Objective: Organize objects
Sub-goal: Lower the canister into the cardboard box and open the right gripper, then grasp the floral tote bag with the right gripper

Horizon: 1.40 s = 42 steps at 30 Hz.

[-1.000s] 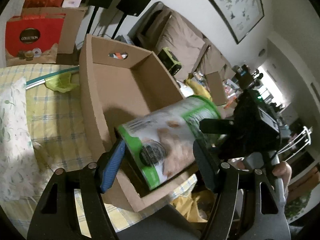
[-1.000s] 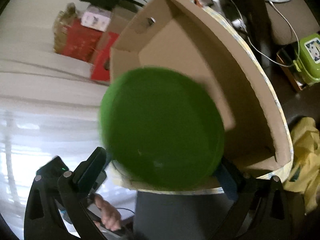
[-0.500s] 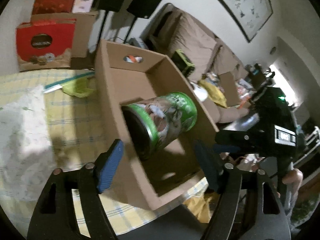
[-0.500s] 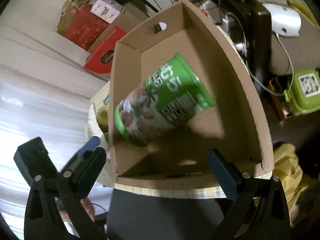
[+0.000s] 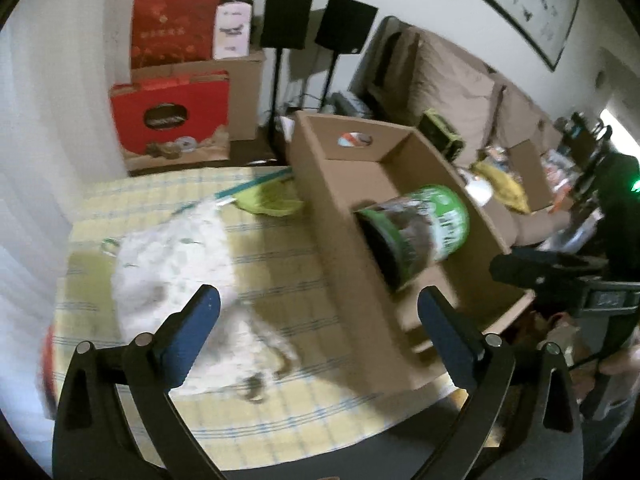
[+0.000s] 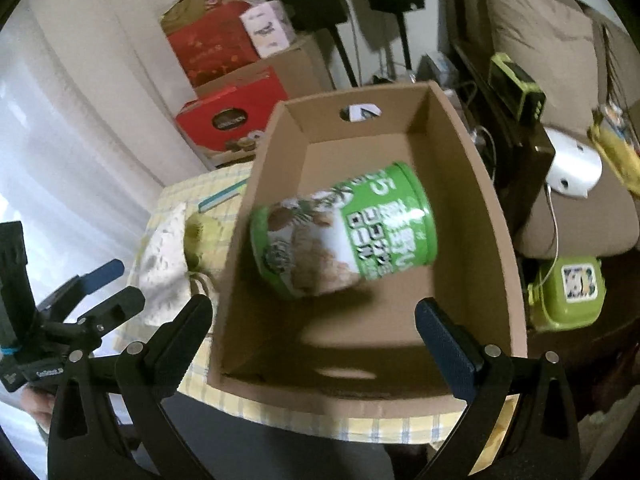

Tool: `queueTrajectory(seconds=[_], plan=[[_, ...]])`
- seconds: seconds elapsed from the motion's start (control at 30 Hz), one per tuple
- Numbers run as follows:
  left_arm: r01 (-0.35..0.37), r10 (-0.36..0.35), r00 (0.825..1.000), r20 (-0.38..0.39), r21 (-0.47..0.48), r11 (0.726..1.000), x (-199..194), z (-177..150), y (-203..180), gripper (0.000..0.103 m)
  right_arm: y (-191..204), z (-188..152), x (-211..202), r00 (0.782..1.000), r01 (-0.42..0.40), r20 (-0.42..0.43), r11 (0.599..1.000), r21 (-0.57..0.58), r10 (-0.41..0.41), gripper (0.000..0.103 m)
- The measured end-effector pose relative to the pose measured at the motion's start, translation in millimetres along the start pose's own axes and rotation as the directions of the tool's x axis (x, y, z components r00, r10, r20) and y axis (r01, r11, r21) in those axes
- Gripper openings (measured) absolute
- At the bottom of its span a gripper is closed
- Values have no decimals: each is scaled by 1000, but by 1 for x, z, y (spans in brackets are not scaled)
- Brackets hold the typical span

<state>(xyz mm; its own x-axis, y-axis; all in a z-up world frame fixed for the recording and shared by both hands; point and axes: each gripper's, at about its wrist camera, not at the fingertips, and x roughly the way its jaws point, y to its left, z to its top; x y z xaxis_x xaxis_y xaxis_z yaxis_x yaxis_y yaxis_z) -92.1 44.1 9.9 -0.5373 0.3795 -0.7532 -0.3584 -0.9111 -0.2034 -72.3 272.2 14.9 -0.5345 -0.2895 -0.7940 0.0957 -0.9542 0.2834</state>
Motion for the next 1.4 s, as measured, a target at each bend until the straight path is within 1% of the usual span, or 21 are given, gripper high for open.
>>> queueTrajectory(seconds=[0.07, 0.17, 0.3, 0.47, 0.6, 0.8, 0.87, 1.03, 1.07, 1.13, 1.2, 1.3, 1.4], plan=[[-67, 67, 998, 10, 15, 998, -5, -4, 6, 99, 10, 0, 0, 1000, 1, 13, 1000, -23, 0, 102], [-109, 109, 994, 12, 17, 994, -9, -8, 18, 99, 26, 1, 2, 1000, 3, 25, 998, -65, -1, 102], [-139, 139, 990, 10, -33, 990, -12, -13, 44, 99, 48, 3, 11, 1000, 4, 24, 993, -120, -1, 102], [-163, 163, 987, -3, -98, 982, -13, -21, 78, 99, 66, 5, 21, 1000, -19, 15, 989, -148, 21, 101], [-187, 186, 982, -20, -125, 974, -11, -30, 96, 99, 78, 7, 31, 999, -35, 10, 986, -164, 37, 100], [-211, 206, 977, -46, -165, 964, -7, -44, 117, 99, 97, 9, 48, 999, -44, 6, 980, -192, 46, 97], [-217, 211, 976, -54, -174, 961, -4, -48, 122, 97, 101, 8, 52, 999, -36, 11, 979, -200, 39, 96], [-233, 226, 972, -61, -187, 954, -3, -52, 129, 94, 114, 8, 67, 999, -33, 23, 976, -215, 39, 90], [-237, 229, 971, -63, -189, 953, -2, -53, 130, 91, 117, 6, 69, 999, -26, 33, 974, -226, 34, 90], [-239, 230, 971, -67, -192, 952, -1, -54, 133, 88, 125, 5, 77, 999, 1, 50, 966, -257, 12, 85], [-235, 226, 972, -69, -200, 951, 1, -54, 136, 87, 131, 5, 87, 999, 22, 47, 960, -281, -9, 80], [-217, 206, 976, -73, -212, 953, 4, -56, 138, 81, 137, 4, 100, 1000, 8, 26, 956, -294, -1, 72], [-189, 175, 981, -83, -221, 957, 8, -59, 140, 75, 144, 5, 115, 1000, -24, -3, 956, -293, 25, 68]])
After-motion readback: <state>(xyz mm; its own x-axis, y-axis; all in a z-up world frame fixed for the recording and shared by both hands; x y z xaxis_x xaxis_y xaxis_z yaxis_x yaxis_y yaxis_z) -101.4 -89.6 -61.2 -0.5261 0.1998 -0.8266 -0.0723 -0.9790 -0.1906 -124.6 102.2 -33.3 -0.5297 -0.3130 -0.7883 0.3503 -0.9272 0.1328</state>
